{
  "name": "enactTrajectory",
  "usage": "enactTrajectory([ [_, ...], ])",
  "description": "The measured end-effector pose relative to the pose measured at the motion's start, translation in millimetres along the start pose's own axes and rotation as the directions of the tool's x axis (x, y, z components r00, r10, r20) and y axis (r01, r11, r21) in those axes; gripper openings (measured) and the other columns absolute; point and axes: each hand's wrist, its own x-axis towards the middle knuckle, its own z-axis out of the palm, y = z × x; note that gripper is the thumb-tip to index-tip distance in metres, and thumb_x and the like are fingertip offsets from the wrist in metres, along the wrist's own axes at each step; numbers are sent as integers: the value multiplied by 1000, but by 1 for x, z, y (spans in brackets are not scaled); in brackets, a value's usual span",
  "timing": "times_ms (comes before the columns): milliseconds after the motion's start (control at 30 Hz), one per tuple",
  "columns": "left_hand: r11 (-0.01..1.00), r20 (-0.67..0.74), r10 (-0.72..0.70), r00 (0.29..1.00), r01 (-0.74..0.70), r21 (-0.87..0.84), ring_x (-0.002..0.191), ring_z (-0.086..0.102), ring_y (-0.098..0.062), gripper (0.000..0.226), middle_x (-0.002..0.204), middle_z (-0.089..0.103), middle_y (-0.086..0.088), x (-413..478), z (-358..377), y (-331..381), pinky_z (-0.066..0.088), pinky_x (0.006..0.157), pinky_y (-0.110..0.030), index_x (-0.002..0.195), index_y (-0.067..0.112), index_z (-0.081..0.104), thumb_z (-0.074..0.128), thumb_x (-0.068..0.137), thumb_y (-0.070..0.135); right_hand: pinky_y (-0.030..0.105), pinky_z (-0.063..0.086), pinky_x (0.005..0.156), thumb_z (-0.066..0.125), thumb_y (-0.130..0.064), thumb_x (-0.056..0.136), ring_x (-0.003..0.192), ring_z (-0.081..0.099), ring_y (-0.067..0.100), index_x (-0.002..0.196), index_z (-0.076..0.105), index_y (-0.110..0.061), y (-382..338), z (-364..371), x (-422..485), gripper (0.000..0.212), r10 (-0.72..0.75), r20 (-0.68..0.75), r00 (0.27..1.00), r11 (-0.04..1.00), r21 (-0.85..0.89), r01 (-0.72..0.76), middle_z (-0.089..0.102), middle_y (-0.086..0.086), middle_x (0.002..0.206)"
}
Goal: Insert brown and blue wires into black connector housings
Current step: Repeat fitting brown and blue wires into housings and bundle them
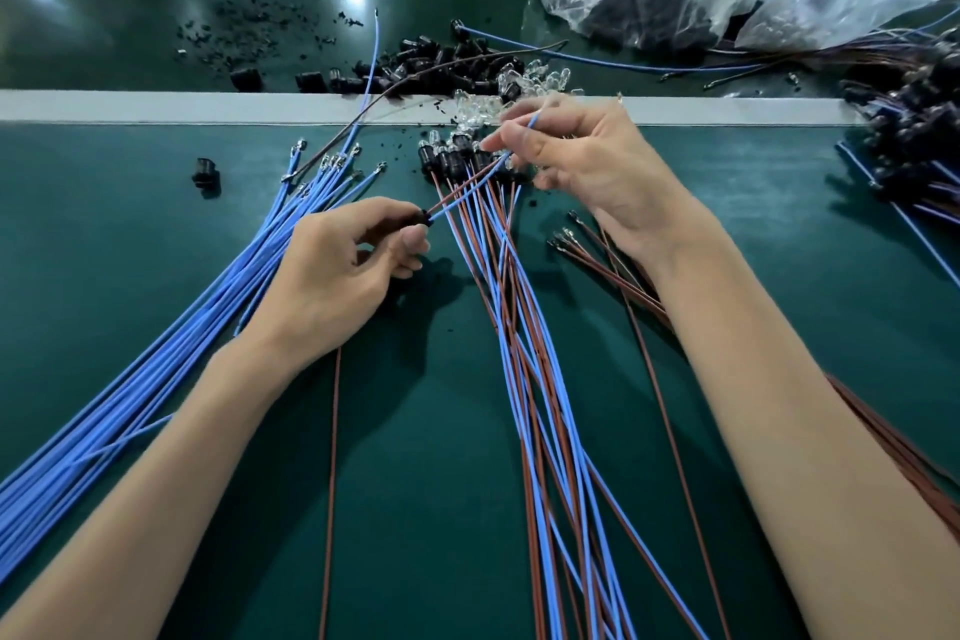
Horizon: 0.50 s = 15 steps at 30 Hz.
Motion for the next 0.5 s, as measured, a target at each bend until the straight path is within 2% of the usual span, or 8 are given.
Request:
enactTrajectory([
  [133,999,6,-17,1000,17,-47,70,66,-5,11,82,69,-1,1,4,1,53,68,-15,99,14,62,55,92,8,15,37,60,66,-20,82,75,50,6,78,76,-18,3,2,0,11,22,68,997,976,216,-36,67,-7,92],
  [200,997,19,-11,1000,13,-72,71,66,-5,13,83,69,-1,2,5,3,53,69,-16,102,8,62,54,92,10,14,40,60,64,-23,78,73,51,5,77,76,-18,3,4,0,13,24,100,995,926,374,-60,70,-7,88],
  [267,994,28,-9,1000,11,-108,71,66,-7,18,83,69,-1,2,4,4,53,69,-17,103,8,62,53,90,18,12,43,59,61,-19,82,71,54,4,85,75,-16,4,3,-1,15,7,111,994,869,491,-61,70,-8,90],
  [367,995,28,-13,1000,16,-100,71,66,-7,19,83,70,2,3,3,4,53,69,-18,102,10,63,54,89,20,14,45,60,55,-16,93,70,58,6,96,69,-13,2,0,0,15,-22,62,998,896,443,-8,66,-6,90],
  [500,1000,15,0,1000,0,-27,70,66,-6,12,83,71,4,5,4,1,54,69,-17,100,18,63,56,93,12,17,48,62,58,-13,93,67,61,8,87,69,-12,0,-5,3,12,-23,-57,998,986,162,32,70,-3,87],
])
